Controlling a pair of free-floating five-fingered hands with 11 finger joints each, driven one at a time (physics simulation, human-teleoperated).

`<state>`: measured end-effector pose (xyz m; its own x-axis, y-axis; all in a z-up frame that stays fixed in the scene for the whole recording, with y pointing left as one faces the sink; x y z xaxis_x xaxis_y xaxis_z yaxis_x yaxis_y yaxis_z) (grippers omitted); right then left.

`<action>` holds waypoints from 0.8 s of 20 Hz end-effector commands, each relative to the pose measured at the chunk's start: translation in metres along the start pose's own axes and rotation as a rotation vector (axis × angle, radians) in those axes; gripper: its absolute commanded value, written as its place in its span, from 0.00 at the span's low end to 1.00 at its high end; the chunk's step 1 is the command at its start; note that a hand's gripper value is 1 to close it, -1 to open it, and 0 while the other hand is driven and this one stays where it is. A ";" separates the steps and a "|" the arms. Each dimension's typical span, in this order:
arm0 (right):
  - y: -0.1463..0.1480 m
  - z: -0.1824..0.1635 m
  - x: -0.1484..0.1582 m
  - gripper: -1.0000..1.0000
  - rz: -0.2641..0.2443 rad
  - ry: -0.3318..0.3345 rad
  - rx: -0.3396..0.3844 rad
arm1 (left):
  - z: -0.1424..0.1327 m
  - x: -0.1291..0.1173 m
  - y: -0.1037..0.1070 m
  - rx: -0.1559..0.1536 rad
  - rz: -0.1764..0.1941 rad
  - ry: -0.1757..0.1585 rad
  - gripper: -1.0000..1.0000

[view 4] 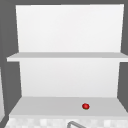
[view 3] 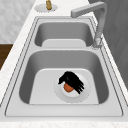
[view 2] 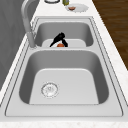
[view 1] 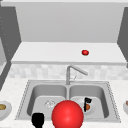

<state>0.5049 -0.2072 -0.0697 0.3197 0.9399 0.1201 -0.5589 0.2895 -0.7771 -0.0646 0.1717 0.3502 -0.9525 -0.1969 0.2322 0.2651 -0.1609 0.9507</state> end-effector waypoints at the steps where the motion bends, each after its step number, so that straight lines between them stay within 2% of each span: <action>1: 0.004 0.007 -0.003 0.00 0.032 0.025 0.000 | 0.000 0.000 0.000 0.000 0.000 0.000 0.50; 8: 0.012 -0.005 -0.002 0.00 0.032 0.024 -0.009 | 0.000 0.000 0.000 0.000 0.000 0.000 0.50; 13: 0.022 -0.021 -0.003 0.00 0.029 0.009 -0.055 | 0.000 0.000 0.000 0.000 0.000 0.000 0.50; 14: 0.025 -0.024 -0.003 1.00 0.027 0.007 -0.062 | 0.000 0.000 0.000 0.000 0.000 0.000 0.50; 15: 0.026 -0.027 -0.003 1.00 0.045 0.004 -0.082 | 0.000 0.000 0.000 0.000 0.000 0.000 0.50; 16: 0.025 -0.027 -0.004 1.00 0.048 0.000 -0.057 | 0.000 0.000 0.000 0.000 0.000 0.000 0.50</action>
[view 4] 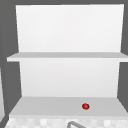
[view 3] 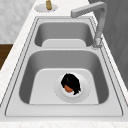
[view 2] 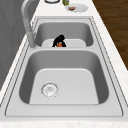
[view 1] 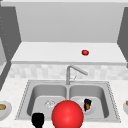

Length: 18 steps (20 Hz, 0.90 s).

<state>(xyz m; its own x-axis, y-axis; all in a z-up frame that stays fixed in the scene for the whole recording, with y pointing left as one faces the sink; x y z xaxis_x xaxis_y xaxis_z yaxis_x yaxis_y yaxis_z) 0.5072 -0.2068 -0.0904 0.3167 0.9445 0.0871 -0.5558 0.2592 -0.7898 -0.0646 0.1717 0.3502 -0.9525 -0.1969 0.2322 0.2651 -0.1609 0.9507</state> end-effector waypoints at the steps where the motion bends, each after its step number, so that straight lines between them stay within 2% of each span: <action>1: 0.009 -0.010 -0.004 1.00 0.009 -0.019 -0.038 | 0.000 0.000 0.000 0.000 0.000 0.000 0.50; 6: 0.006 -0.016 -0.014 1.00 -0.071 -0.022 -0.179 | 0.000 0.000 0.000 0.000 0.000 0.000 0.50; 11: -0.004 -0.016 -0.017 1.00 -0.121 -0.033 -0.214 | 0.000 0.000 0.000 0.000 0.000 0.000 0.50; 12: -0.009 -0.012 -0.016 1.00 -0.122 -0.026 -0.218 | 0.000 0.000 0.000 0.000 0.000 0.000 0.50; 15: -0.019 -0.002 -0.014 1.00 -0.082 0.011 -0.197 | 0.000 0.000 0.000 0.000 0.000 0.000 0.50; 18: -0.030 0.013 -0.017 1.00 -0.041 0.029 -0.209 | 0.000 0.000 0.000 0.000 0.000 0.000 0.50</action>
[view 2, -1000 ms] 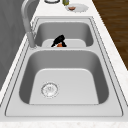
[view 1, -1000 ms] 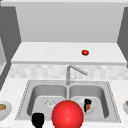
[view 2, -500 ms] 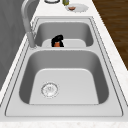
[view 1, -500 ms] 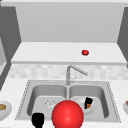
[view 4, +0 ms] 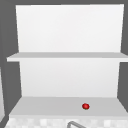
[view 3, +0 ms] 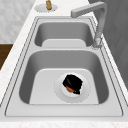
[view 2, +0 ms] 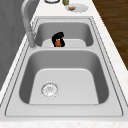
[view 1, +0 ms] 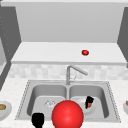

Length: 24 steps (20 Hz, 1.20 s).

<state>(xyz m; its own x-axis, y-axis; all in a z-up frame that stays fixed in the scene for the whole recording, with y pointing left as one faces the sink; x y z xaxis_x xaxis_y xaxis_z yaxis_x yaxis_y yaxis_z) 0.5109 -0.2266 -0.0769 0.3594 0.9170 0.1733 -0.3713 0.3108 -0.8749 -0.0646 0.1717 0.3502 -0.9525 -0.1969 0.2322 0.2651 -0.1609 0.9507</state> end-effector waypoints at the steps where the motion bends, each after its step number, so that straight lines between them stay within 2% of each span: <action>1: -0.017 0.012 0.000 1.00 0.070 0.030 -0.029 | 0.000 0.000 0.000 0.000 0.000 0.000 0.50; 5: -0.029 0.025 0.001 1.00 0.112 0.048 -0.052 | 0.000 0.000 0.000 0.000 0.000 0.000 0.50; 15: -0.049 0.061 -0.003 1.00 0.272 0.065 -0.124 | 0.000 0.000 0.000 0.000 0.000 0.000 0.50; 24: -0.078 0.096 -0.019 1.00 0.309 0.082 -0.161 | 0.000 0.000 0.000 0.000 0.000 0.000 0.50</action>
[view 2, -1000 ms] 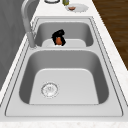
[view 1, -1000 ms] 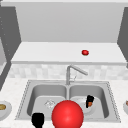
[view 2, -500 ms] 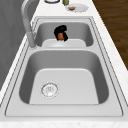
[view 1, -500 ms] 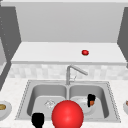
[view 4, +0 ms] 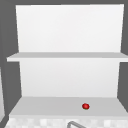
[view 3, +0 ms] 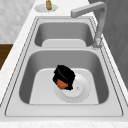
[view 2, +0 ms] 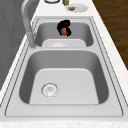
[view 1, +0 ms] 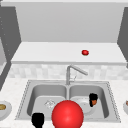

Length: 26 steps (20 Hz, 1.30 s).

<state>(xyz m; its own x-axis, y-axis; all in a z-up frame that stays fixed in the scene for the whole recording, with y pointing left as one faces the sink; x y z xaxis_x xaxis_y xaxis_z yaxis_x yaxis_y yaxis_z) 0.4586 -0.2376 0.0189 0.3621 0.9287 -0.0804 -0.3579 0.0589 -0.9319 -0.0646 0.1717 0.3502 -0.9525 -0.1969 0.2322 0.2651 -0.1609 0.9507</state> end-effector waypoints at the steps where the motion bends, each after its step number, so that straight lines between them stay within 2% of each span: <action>1: -0.012 0.012 -0.013 1.00 0.076 -0.018 -0.048 | 0.000 0.000 0.000 0.000 0.000 0.000 0.50; 26: -0.080 0.081 -0.121 1.00 0.079 0.006 -0.061 | 0.000 0.000 0.000 0.000 0.000 0.000 0.50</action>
<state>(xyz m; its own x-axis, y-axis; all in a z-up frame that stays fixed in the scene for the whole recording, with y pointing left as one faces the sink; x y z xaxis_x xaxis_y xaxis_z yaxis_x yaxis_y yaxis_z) 0.3816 -0.3143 0.1204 0.3619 0.9230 -0.1308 -0.3433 0.0015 -0.9392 -0.0646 0.1717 0.3502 -0.9525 -0.1969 0.2322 0.2651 -0.1609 0.9507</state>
